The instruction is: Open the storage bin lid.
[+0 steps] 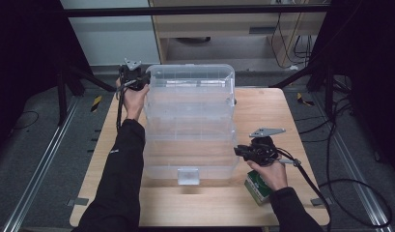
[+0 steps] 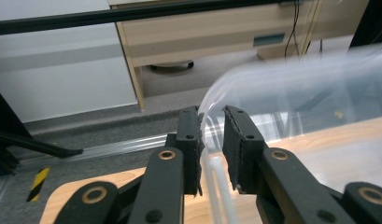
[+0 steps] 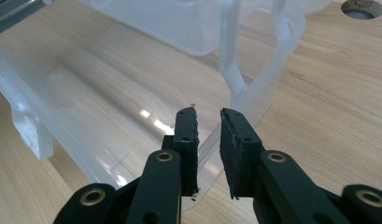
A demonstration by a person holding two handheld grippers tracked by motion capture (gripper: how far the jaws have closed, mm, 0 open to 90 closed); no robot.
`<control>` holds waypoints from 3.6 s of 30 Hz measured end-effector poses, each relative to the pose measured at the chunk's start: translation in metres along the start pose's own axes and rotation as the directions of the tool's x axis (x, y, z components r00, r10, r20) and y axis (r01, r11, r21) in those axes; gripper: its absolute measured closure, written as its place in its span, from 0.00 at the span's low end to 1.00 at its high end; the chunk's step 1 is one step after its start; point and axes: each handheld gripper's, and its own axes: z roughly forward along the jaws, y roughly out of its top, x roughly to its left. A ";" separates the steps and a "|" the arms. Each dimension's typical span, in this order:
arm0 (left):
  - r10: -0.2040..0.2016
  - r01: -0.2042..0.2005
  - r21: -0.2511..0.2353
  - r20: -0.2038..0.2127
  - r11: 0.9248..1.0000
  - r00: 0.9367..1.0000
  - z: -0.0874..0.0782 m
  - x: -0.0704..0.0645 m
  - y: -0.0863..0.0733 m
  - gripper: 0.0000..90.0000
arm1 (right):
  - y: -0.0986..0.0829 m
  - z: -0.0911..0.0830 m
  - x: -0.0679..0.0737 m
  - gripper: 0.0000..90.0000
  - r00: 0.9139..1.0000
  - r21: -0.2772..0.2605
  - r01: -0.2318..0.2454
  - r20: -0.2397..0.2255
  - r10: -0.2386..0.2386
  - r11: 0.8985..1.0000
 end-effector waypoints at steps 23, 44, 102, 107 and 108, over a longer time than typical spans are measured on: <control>0.026 -0.025 -0.011 0.101 1.000 0.995 -0.096 0.018 -0.026 0.62 | 0.000 0.000 0.001 0.86 1.000 0.000 -0.004 0.001 0.004 1.000; 0.051 -0.064 0.058 0.207 0.996 0.977 -0.172 0.012 -0.083 0.58 | 0.000 0.000 0.001 0.86 1.000 0.002 -0.008 0.002 0.008 1.000; 0.037 -0.086 0.165 0.277 0.983 0.960 -0.184 0.003 -0.136 0.47 | 0.012 -0.031 0.000 0.60 0.996 -0.015 0.055 0.064 -0.054 0.998; 0.019 -0.057 0.157 0.236 0.986 0.972 -0.184 0.017 -0.137 0.42 | 0.013 -0.042 -0.003 0.47 0.994 0.044 0.050 0.096 -0.054 0.998; 0.014 -0.052 0.160 0.231 0.986 0.973 -0.183 0.020 -0.137 0.41 | 0.013 -0.044 -0.003 0.46 0.993 0.054 0.049 0.100 -0.055 0.997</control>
